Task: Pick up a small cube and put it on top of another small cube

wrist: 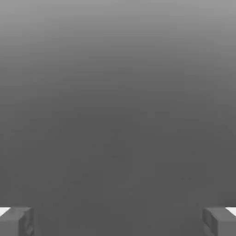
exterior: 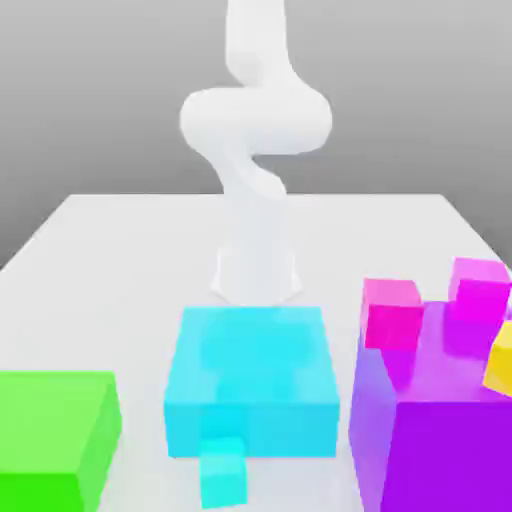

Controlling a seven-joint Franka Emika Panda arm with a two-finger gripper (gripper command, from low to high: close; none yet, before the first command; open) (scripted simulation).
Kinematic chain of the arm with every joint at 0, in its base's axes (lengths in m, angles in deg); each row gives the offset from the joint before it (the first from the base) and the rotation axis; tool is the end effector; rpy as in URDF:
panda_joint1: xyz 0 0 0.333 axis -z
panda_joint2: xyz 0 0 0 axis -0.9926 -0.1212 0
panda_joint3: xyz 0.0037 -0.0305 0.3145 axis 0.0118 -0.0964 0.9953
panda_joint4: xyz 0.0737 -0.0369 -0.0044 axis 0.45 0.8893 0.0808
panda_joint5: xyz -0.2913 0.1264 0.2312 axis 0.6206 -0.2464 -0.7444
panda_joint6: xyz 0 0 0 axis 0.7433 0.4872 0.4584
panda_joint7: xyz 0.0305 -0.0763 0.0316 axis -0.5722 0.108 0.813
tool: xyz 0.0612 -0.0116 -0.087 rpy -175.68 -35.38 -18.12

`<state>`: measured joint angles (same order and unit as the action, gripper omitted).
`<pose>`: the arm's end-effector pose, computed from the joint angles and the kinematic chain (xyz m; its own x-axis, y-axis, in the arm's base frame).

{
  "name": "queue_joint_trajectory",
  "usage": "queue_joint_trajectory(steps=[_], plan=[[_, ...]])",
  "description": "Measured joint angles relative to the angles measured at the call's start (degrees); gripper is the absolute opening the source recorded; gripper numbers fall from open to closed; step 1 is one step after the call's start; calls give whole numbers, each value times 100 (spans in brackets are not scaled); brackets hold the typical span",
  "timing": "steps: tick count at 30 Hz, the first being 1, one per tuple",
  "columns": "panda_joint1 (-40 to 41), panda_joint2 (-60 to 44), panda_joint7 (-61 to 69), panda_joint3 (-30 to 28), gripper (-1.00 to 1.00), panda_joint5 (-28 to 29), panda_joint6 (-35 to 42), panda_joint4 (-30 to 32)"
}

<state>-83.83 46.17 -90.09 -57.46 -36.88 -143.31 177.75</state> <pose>0.3810 -0.0048 0.6717 0.5345 -0.7081 0.4614 -0.5222 -0.7060 -0.4785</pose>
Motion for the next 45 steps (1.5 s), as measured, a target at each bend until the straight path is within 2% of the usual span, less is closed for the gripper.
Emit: queue_joint_trajectory(steps=[15,24,29,30,37,42,45], plan=[[-258,-3155,1050,-478,0,-385,-1348,715],[-154,-5006,1478,-538,0,-340,-2158,1143],[-4,-6041,1654,-369,0,-498,-2915,1045],[42,-6236,1690,-314,-100,-542,-3071,1010],[58,-6277,1688,-298,-100,-539,-3100,1003],[-44,-5394,1514,-466,-100,-292,-2391,1151],[-68,-4929,1721,-456,-100,-153,-1866,837]])
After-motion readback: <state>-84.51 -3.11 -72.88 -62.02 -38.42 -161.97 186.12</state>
